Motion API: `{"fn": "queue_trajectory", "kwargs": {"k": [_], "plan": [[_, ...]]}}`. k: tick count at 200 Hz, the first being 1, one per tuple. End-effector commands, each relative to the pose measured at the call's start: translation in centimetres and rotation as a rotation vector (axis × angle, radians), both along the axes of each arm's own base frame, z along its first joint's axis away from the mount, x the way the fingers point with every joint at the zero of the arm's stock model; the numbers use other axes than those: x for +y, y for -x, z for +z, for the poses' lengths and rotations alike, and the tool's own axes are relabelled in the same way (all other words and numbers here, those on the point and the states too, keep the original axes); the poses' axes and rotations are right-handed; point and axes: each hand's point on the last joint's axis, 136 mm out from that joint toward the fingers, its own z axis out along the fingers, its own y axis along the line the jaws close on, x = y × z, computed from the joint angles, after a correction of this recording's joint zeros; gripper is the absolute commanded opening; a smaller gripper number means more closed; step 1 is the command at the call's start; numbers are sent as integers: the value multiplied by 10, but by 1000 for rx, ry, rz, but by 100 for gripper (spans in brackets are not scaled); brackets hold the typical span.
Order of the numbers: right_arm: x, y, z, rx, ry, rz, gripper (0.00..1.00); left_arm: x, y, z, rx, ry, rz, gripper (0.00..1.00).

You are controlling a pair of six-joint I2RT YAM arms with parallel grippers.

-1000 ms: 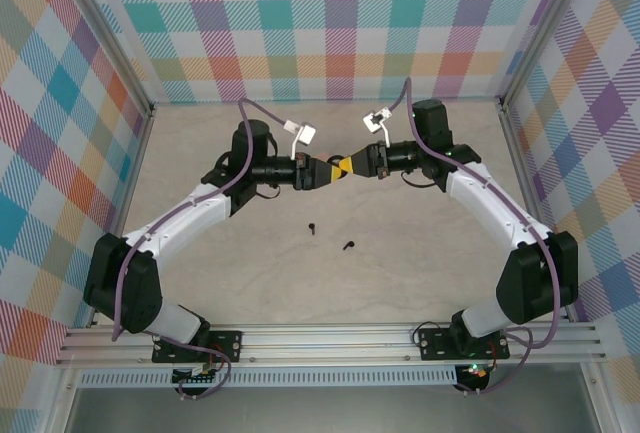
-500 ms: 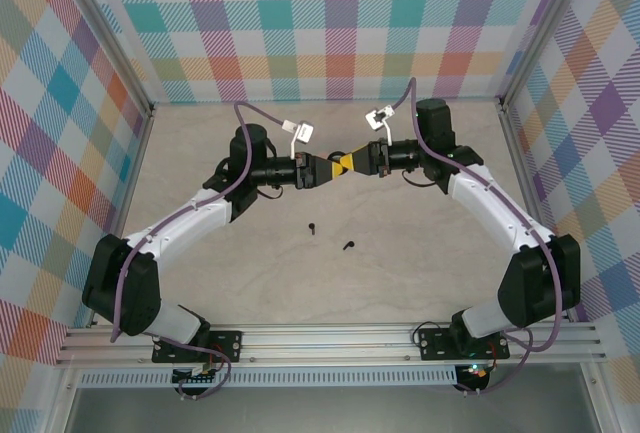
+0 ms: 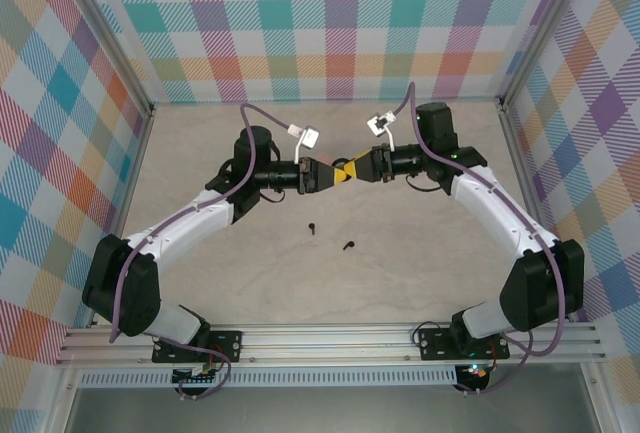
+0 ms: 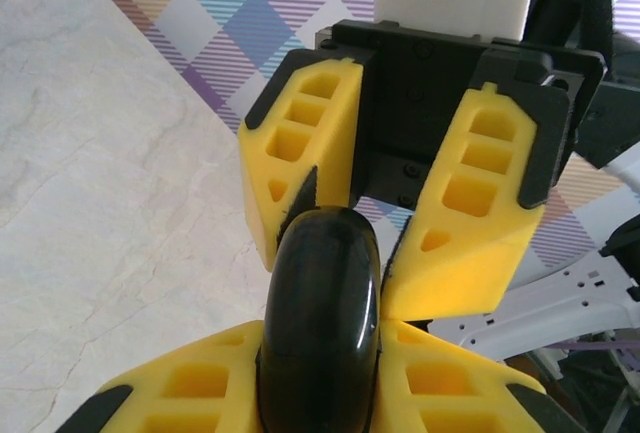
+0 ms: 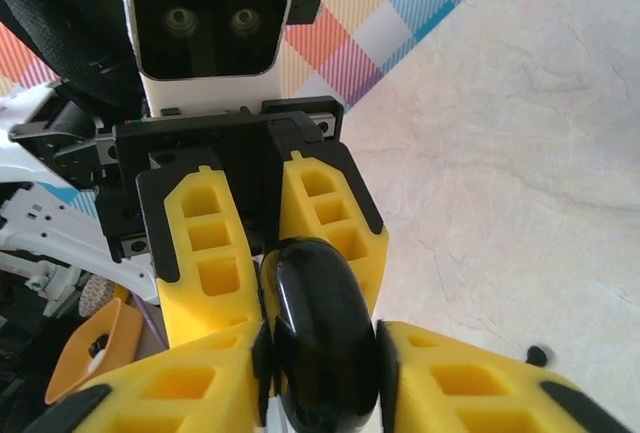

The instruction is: Insert wireless bluetooth earbuds into charging case

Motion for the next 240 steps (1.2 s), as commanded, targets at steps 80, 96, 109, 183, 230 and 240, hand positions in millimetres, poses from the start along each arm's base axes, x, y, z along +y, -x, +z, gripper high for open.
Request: {"fn": "queue_trajectory", "kwargs": {"k": [80, 96, 109, 183, 230, 240], "plan": [[-17, 9, 5, -92, 137, -123, 57, 10, 1, 21, -546, -95, -3, 17], [-21, 9, 5, -109, 156, -148, 58, 11, 3, 17, -585, -117, -27, 17], [-23, 10, 5, -115, 165, -151, 59, 10, 7, 17, -614, -113, -49, 16], [-12, 21, 6, -121, 187, -89, 61, 8, 21, 13, -681, -104, -129, 18], [-5, 17, 4, -134, 217, -98, 62, 6, 32, 11, -697, -113, -188, 17], [-4, 17, 3, -133, 221, -96, 62, 6, 32, 11, -696, -113, -190, 18]]}}
